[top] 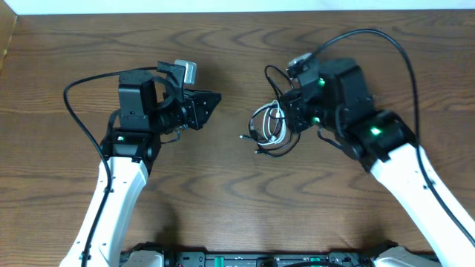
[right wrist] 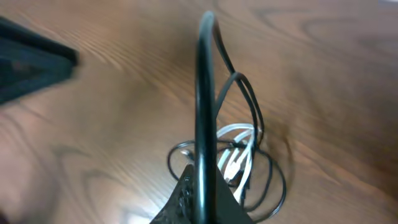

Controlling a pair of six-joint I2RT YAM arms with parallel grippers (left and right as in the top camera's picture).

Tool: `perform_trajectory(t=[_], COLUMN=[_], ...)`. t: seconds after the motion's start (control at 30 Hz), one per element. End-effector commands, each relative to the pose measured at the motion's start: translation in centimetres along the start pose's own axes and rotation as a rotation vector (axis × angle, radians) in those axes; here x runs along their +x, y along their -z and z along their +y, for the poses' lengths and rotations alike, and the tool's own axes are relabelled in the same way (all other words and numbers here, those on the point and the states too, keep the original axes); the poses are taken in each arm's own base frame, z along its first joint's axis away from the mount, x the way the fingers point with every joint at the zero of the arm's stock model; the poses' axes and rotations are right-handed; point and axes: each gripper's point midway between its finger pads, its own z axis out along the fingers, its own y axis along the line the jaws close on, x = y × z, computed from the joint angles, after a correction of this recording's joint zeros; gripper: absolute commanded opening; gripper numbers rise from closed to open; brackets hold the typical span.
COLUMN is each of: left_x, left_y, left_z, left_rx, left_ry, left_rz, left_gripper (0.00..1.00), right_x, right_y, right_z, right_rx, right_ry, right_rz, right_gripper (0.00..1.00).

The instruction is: Untangle cables

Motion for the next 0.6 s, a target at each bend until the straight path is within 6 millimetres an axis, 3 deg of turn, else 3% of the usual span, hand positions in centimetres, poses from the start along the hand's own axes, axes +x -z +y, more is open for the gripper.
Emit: perform_trajectory(t=[0.0,0.23,0.57], left_x=[0.7,2.7,6.6], left_y=[-0.8,-3.7,-7.1], left_z=[0.4,-2.2,-4.6], left_rx=[-0.029,0.176,0.387], left_ry=[-0.058,-0.052,-0.053], left_rz=[0.02,0.101,0.226], left_gripper=[0.3,0.31,0.33], right_x=[-1.7,-2.8,-3.1], right_y=[2.8,5.3,5.5], right_z=[1.9,2.4,0.7], right_rx=[-0.068,-0.07,-0.036], right_ry=[0.009,0.022,-0.015], right_rz=[-0.074,-0.145,-0.152], right_gripper=[0.01,0.01,0.01])
